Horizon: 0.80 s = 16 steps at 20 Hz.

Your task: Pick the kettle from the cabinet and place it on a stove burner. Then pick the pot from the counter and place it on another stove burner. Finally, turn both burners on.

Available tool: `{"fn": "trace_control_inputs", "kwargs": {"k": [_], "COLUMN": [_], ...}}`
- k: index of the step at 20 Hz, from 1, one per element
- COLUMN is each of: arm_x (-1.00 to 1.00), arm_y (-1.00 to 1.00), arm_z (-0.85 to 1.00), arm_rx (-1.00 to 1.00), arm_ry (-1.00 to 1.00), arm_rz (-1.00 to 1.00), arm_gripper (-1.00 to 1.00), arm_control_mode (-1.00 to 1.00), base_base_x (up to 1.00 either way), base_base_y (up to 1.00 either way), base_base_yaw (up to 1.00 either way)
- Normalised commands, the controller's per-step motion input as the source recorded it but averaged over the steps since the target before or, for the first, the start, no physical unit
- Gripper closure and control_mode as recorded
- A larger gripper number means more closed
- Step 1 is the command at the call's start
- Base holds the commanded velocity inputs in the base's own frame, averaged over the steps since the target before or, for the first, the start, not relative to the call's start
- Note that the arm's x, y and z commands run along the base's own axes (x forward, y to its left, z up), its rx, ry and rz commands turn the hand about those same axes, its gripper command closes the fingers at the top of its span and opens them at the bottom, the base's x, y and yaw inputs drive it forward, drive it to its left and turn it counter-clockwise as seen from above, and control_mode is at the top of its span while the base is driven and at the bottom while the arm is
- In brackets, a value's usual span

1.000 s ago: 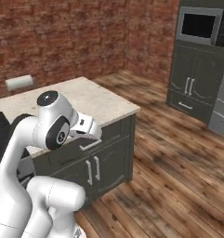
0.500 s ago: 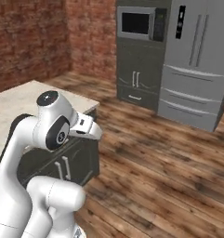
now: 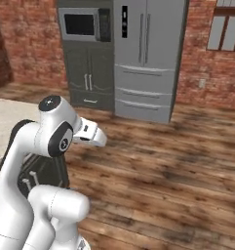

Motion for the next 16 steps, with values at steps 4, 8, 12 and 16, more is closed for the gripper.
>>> {"fn": "trace_control_inputs", "kwargs": {"k": [4, 8, 12, 16], "arm_x": [0.00, 0.00, 0.00, 0.00], "arm_y": [0.00, 0.00, 0.00, 0.00], "arm_z": [0.00, 0.00, 0.00, 0.00], "arm_rx": [0.00, 0.00, 0.00, 0.00], "arm_ry": [0.00, 0.00, 0.00, 0.00], "arm_rz": [0.00, 0.00, 0.00, 0.00], "arm_gripper": [-1.00, -1.00, -1.00, -1.00], "arm_control_mode": [1.00, 1.00, 1.00, 1.00], "base_base_x": [0.12, 0.13, 0.13, 0.18], "base_base_y": [0.00, 0.00, 0.00, 0.00], "base_base_yaw": [-0.50, -0.49, -0.48, -0.48]}}
